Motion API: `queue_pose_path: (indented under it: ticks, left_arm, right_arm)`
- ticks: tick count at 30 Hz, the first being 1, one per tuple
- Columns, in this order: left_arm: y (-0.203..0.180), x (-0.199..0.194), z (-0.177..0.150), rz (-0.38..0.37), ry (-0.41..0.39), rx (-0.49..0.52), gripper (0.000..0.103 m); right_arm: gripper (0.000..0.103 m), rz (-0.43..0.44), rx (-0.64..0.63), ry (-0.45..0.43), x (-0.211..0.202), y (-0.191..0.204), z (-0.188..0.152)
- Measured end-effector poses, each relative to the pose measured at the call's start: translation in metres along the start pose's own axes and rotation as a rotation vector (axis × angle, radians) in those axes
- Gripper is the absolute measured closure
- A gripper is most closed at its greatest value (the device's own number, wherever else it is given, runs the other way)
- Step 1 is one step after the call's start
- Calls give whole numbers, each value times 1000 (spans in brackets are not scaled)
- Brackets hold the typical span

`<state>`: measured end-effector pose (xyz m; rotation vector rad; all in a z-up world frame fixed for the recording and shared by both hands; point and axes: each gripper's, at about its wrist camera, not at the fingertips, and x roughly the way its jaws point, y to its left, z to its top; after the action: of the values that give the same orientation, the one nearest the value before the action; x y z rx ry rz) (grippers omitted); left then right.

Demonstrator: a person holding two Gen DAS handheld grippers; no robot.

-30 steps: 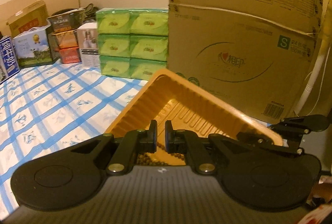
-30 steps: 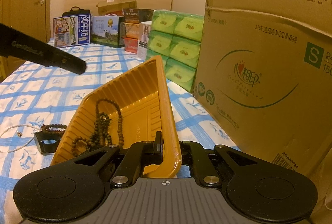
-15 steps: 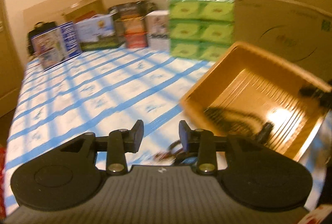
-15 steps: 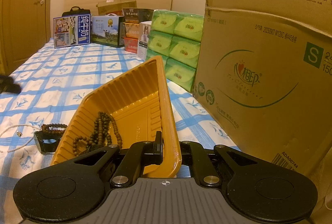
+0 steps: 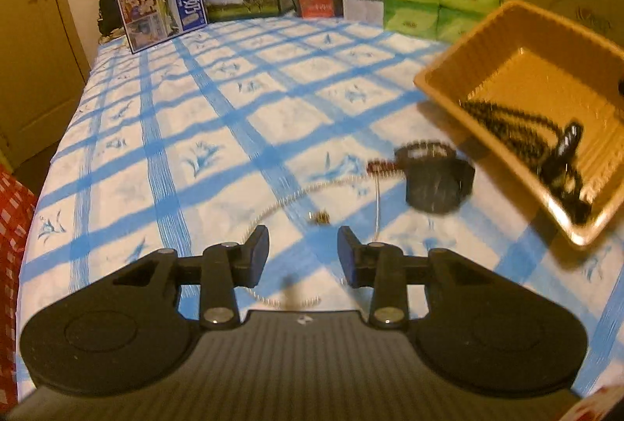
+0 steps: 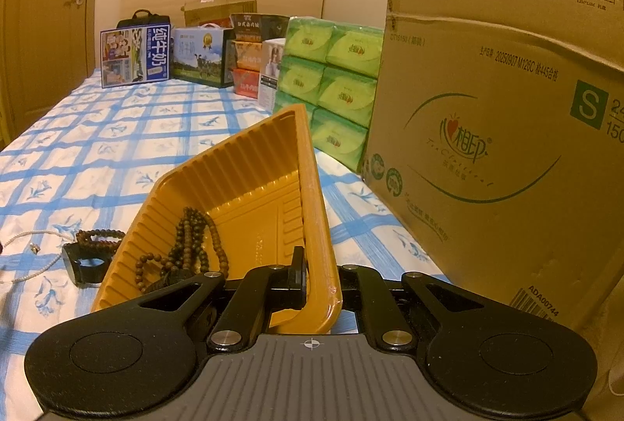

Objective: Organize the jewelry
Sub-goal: 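Move the left gripper to the gold earring on the pearl strand and grasp it, then carry the gold earring into the tray and open the left gripper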

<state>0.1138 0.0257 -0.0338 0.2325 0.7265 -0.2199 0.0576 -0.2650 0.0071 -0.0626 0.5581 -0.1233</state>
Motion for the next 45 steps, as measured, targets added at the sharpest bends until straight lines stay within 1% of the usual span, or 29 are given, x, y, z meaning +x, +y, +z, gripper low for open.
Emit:
queue_pose_path:
  ticks: [4,6,12,19,22,25,27,29,33,38,41,45]
  left_arm:
    - [-9,5,-11,-23,37,38,69]
    - [-11,9,-13,-27,45,33,69]
    - [-9,26,-7,-4,24,11,69]
    - [-8,48,4,0,-12,4,69]
    - [-9,57,7,-1,-14,7,72]
    - [-10,65,10,-1,-5,5,78]
    - [-11,68,10,3,-6,1,84]
    - [-12,68,10,7,-8,5,87]
    - [-12,66,9,10,-12,-1,88]
    - [-16,53,12,-6,-33,-3,88]
    - [-22,43,17,-35,-48,-7,88]
    - [-39,26,26,-105,-74,-10,88]
  right_arm:
    - [97,-1,-1,2,1,0,0]
    - [97,0,0,1,0,-1,0]
    - [97,-2,0,3,1,0,-1]
    - [97,-4,-2,5,2,-1,-2]
    - [97,-4,-3,7,3,-1,-3]
    - [98,-7,-5,9,4,-1,-3]
    - [98,-8,-5,11,4,-2,-4]
    - [98,-9,-7,11,4,-2,-4]
    - [98,-9,-7,12,4,-3,-4]
    - [98,-8,-6,11,5,-2,-4]
    - [98,-8,-6,10,5,-3,-4]
    - [98,-7,-4,9,4,-3,-3]
